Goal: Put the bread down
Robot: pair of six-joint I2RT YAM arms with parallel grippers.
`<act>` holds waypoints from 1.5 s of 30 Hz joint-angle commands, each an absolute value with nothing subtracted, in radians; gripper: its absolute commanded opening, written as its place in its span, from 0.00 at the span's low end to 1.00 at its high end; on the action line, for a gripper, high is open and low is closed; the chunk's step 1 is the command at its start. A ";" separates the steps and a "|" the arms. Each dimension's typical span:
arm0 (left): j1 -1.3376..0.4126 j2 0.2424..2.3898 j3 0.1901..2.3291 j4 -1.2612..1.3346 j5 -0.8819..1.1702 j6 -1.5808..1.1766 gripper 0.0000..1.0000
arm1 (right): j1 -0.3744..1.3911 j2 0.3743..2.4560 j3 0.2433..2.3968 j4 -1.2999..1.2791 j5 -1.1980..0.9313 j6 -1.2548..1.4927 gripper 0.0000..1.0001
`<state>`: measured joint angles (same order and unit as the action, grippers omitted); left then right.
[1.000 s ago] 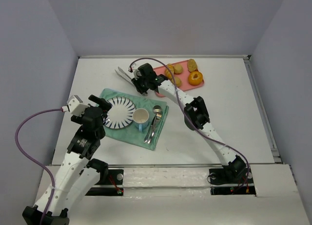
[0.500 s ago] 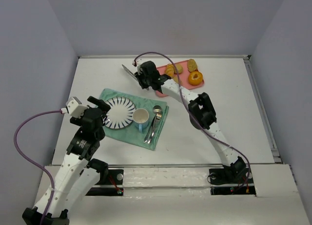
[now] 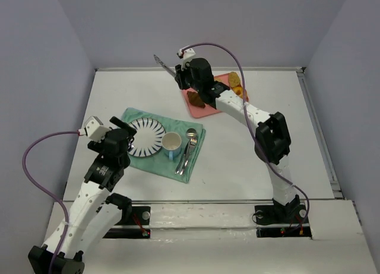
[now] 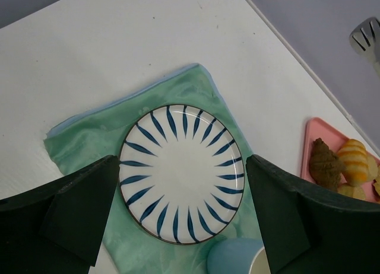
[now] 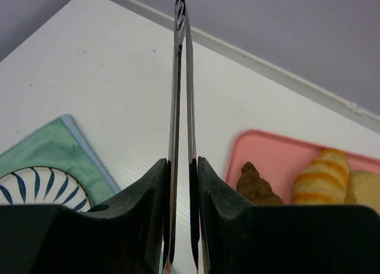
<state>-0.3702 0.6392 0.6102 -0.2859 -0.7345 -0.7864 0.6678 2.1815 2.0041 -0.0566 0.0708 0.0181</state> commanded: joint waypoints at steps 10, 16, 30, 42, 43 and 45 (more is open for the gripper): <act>-0.362 0.611 0.617 -0.239 -0.732 -0.790 0.99 | 0.644 1.734 1.447 0.230 0.219 0.080 0.07; -0.362 0.586 0.603 -0.213 -0.664 -0.770 0.99 | 0.644 1.522 1.246 0.307 0.200 0.124 0.07; -0.362 0.509 0.574 -0.193 -0.594 -0.764 0.99 | 0.644 1.339 1.111 0.013 0.282 0.212 0.08; -0.362 0.512 0.566 -0.181 -0.571 -0.759 0.99 | 0.644 1.327 1.121 -0.162 0.223 0.203 0.17; -0.362 0.509 0.566 -0.179 -0.571 -0.759 0.99 | 0.644 1.333 1.124 -0.167 0.219 0.201 0.18; -0.362 0.508 0.565 -0.178 -0.571 -0.759 0.99 | 0.644 1.350 1.137 -0.189 0.225 0.201 0.21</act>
<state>-0.3645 0.5171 0.5816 -0.2245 -0.5636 -0.7685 0.6418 1.3361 1.0958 -0.1585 0.2405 0.2066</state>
